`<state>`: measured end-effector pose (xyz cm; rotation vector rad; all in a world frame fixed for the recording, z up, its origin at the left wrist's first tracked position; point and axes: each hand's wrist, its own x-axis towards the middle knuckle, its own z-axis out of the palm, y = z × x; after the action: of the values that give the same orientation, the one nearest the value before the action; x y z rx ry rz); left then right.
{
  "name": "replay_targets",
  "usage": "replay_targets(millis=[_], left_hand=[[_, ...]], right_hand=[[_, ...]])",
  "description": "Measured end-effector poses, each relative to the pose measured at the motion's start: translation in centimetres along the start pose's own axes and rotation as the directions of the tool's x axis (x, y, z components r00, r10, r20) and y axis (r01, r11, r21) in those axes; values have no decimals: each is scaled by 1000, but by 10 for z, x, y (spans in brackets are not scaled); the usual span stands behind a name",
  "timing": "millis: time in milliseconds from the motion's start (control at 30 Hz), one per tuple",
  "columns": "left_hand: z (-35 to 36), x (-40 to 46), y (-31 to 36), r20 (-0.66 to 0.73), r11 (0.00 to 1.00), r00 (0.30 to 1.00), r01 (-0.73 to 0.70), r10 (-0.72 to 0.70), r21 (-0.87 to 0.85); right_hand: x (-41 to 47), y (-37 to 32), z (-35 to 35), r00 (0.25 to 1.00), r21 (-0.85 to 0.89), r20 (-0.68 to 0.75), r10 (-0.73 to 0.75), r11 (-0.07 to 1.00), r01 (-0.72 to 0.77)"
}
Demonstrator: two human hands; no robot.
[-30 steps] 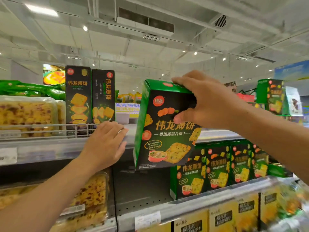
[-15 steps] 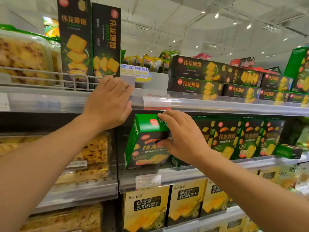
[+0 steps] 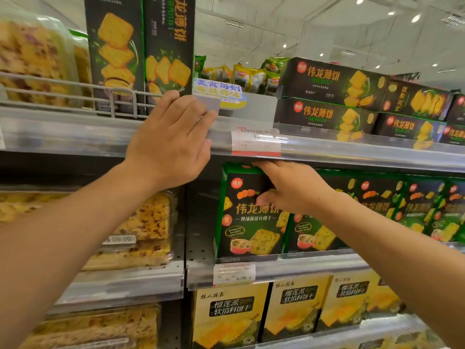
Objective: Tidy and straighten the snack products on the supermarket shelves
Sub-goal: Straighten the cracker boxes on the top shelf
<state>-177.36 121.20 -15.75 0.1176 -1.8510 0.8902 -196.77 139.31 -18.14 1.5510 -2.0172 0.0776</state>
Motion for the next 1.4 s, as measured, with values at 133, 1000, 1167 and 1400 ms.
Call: replay_targets(millis=[133, 1000, 1167, 1400], left_hand=[[2, 1, 0, -8, 1000, 1000, -3, 3, 13], [-17, -14, -26, 32, 980, 996, -71, 78, -188], [-17, -34, -56, 48, 963, 962, -267, 268, -15], [-10, -39, -55, -12, 971, 971, -240, 240, -3]], right_hand=[[5, 11, 5, 1000, -9, 5, 16, 1000, -16], [-19, -43, -81, 991, 357, -8, -132, 926, 126], [40, -58, -137, 952, 703, -289, 98, 697, 141], [131, -77, -139, 966, 908, 76, 248, 383, -170]])
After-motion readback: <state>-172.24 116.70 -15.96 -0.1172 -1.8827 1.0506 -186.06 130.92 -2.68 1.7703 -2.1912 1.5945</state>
